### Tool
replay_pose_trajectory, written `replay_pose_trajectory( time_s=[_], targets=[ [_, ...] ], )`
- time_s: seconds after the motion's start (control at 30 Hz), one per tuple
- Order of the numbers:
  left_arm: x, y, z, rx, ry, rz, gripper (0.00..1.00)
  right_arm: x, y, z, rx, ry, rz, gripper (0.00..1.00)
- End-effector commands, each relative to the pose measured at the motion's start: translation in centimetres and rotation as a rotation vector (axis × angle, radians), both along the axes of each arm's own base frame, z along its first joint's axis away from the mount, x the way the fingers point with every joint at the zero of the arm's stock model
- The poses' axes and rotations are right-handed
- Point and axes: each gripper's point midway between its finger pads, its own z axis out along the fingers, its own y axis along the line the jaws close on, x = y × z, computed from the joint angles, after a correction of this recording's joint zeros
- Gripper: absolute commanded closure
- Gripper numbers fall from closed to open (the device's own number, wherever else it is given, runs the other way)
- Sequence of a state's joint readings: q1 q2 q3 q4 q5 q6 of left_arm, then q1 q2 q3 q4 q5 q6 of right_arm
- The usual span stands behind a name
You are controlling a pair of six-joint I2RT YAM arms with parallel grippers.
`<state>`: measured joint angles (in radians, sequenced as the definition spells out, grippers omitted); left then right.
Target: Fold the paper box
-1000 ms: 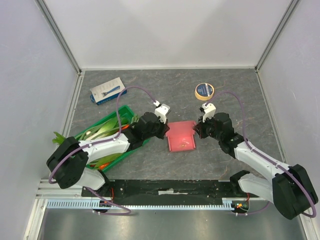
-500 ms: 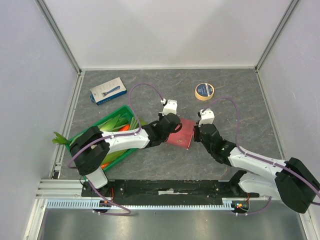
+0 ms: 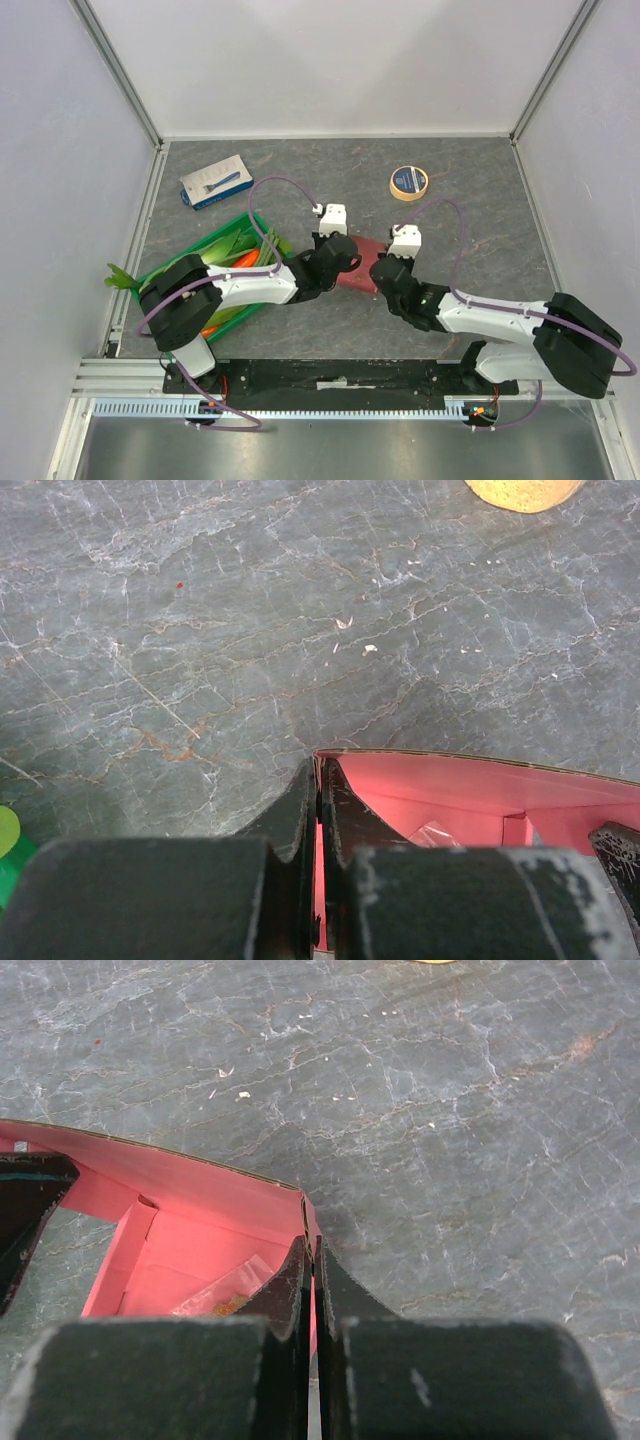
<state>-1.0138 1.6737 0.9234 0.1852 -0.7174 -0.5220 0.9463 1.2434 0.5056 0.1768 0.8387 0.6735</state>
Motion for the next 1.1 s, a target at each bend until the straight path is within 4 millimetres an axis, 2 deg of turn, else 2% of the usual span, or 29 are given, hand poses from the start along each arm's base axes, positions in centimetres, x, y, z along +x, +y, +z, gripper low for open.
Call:
replay_pose_trajectory(
  time_s=[0.0,0.17,0.5,0.67,0.8,1.07],
  targets=[
    [0.0,-0.1,1.1,-0.102,-0.057,0.050,0.98,0.7,0.8,3.1,0.157,-0.105,-0.157,1.00],
    [-0.5,0.1,0.9,-0.107,-0.062,0.032,0.98,0.4,0.9,1.7,0.145,-0.098,-0.232,1.00],
    [-2.3,0.4,0.3,-0.130,-0.077,-0.046,0.98,0.2,2.6,1.5,0.161,-0.081,-0.265,1.00],
    [-3.2,0.3,0.2,-0.141,-0.089,-0.085,0.98,-0.3,1.9,0.7,0.170,-0.079,-0.309,1.00],
    [-3.8,0.6,-0.2,-0.150,-0.090,-0.107,0.98,-0.8,2.4,0.9,0.179,-0.104,-0.327,1.00],
    [-5.0,0.4,-0.7,-0.152,-0.120,-0.157,0.98,-2.0,2.0,0.1,0.163,-0.162,-0.339,1.00]
  ],
)
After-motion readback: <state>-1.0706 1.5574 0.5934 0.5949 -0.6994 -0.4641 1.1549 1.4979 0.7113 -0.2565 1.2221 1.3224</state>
